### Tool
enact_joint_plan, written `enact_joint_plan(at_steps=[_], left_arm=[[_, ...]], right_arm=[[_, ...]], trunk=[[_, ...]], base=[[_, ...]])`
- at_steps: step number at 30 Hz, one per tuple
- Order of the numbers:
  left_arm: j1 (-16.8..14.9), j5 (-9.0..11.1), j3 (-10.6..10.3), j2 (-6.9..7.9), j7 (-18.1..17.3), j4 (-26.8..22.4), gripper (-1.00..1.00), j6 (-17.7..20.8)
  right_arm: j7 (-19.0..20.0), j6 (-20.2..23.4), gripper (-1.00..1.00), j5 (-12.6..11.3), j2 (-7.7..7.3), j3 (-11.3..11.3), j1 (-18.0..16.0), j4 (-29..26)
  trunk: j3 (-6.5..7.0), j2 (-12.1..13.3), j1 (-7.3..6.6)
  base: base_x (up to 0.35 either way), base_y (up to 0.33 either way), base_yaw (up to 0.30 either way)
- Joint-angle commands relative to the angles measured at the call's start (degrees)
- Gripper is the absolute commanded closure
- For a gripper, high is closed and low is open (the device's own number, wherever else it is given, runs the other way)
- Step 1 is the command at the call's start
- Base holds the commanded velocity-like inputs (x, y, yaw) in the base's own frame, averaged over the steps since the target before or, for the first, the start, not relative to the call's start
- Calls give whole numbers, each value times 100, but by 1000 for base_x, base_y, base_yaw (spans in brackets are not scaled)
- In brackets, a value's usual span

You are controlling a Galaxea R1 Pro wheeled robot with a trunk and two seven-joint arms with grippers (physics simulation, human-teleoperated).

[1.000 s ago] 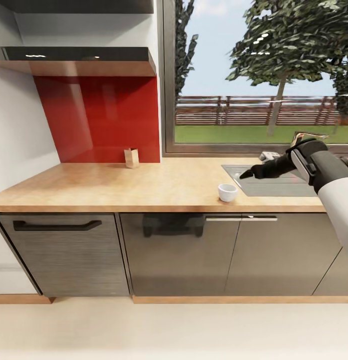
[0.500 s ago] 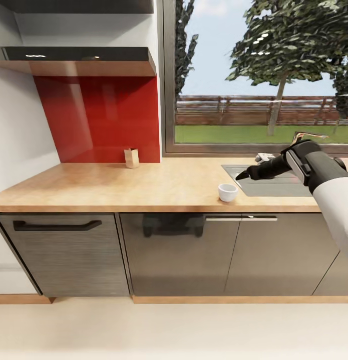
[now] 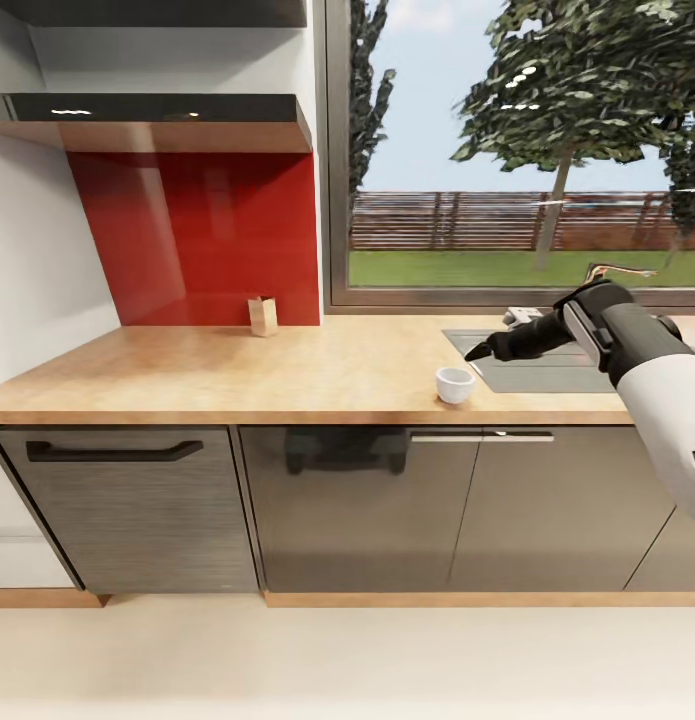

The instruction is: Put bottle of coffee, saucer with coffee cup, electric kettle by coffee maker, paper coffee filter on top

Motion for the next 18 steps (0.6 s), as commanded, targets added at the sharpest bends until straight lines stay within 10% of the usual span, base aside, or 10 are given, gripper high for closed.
enact_joint_plan(at_steps=[1, 18], left_arm=[[1, 3, 2, 0, -8, -5, -100, -37], [1, 3, 2, 0, -8, 0, -100, -36]], right_arm=[[16, 15, -100, -1, 7, 34, -5, -5], [-30, 6, -100, 37, 59, 26, -5, 342]], trunk=[[-5, -2, 0], [-5, -2, 0]], base=[[0, 0, 0], [0, 0, 0]])
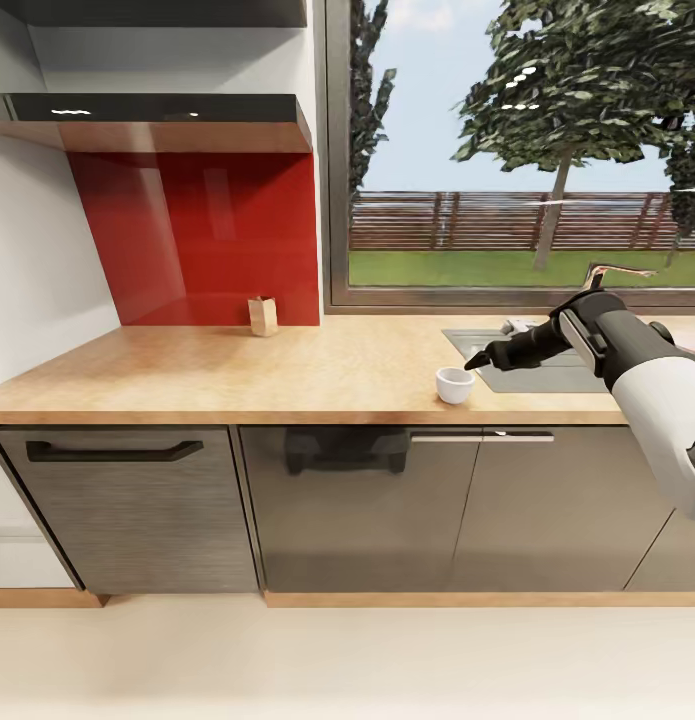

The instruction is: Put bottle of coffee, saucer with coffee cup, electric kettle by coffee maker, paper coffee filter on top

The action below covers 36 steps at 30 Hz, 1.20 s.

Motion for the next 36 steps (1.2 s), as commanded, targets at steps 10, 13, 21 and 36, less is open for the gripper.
enact_joint_plan(at_steps=[10, 13, 21, 36], left_arm=[[1, 3, 2, 0, -8, -5, -100, -36], [1, 3, 2, 0, -8, -6, -100, -37], [1, 3, 2, 0, -8, -8, -100, -38], [1, 3, -5, 0, -14, -9, -100, -41]], right_arm=[[-80, 15, -100, 31, -15, 24, -5, 1], [-146, 15, -100, 91, -11, 24, -5, 1], [-254, 15, -100, 204, -4, 15, -12, -5], [-269, 15, -100, 211, 2, 15, -15, -8]], trunk=[[-5, -2, 0], [-5, -2, 0], [-5, -2, 0], [-5, -2, 0]], base=[[0, 0, 0], [0, 0, 0], [0, 0, 0], [0, 0, 0]])
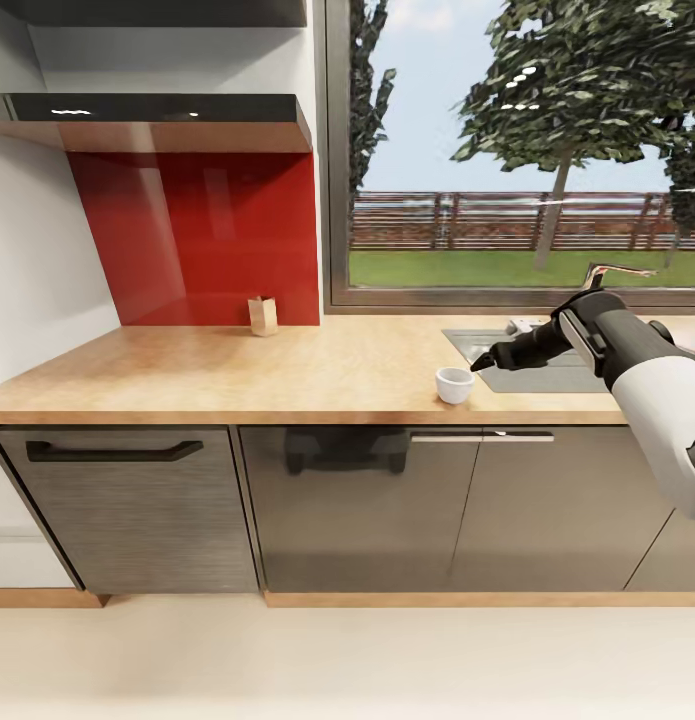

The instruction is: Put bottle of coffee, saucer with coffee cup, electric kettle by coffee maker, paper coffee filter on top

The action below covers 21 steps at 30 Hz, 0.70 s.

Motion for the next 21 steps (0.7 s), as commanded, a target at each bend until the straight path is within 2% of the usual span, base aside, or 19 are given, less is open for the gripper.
enact_joint_plan(at_steps=[1, 4, 12, 16, 21], left_arm=[[1, 3, 1, 0, -9, -5, -100, -37], [1, 3, 0, 0, -10, -5, -100, -37], [1, 3, -6, 0, -11, -5, -100, -36], [1, 3, -8, 0, -11, -5, -100, -35], [1, 3, -9, 0, -11, -5, -100, -36]], right_arm=[[33, 12, -100, 19, -6, 29, -4, -7], [36, 12, -100, 19, -6, 29, -3, -9], [40, 12, -100, 19, -5, 29, -3, -21], [40, 12, -100, 15, -5, 29, -3, -30], [40, 12, -100, 15, -5, 29, -3, -33]], trunk=[[-5, -2, 0], [-59, -123, 66], [-59, -123, 66], [-130, -283, 153], [-130, -283, 153]], base=[[0, 0, 0], [0, 0, 0], [0, 0, 0], [0, 0, 0], [0, 0, 0]])
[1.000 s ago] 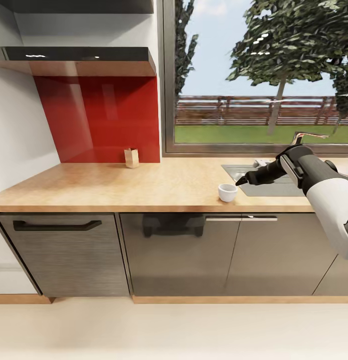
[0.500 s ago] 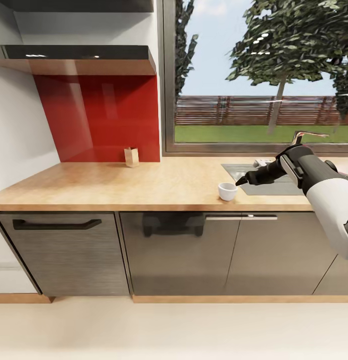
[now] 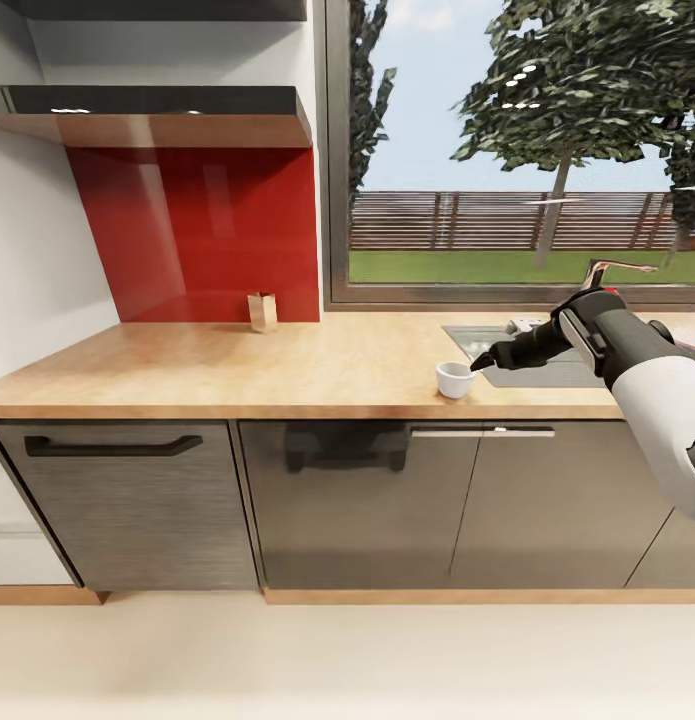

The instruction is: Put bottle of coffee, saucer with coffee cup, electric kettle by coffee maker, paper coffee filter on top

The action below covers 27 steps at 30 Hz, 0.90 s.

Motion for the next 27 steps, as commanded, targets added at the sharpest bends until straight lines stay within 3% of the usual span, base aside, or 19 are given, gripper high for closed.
enact_joint_plan(at_steps=[1, 27], left_arm=[[1, 3, 0, 0, -8, -5, -100, -37], [1, 3, 17, 0, -8, -5, -100, -37]], right_arm=[[34, 11, -100, 21, -6, 29, -4, -8], [34, 11, -100, 24, -6, 29, -4, -9]], trunk=[[-23, -42, 22], [-41, -82, 44]], base=[[0, 0, 0], [38, 0, 0]])
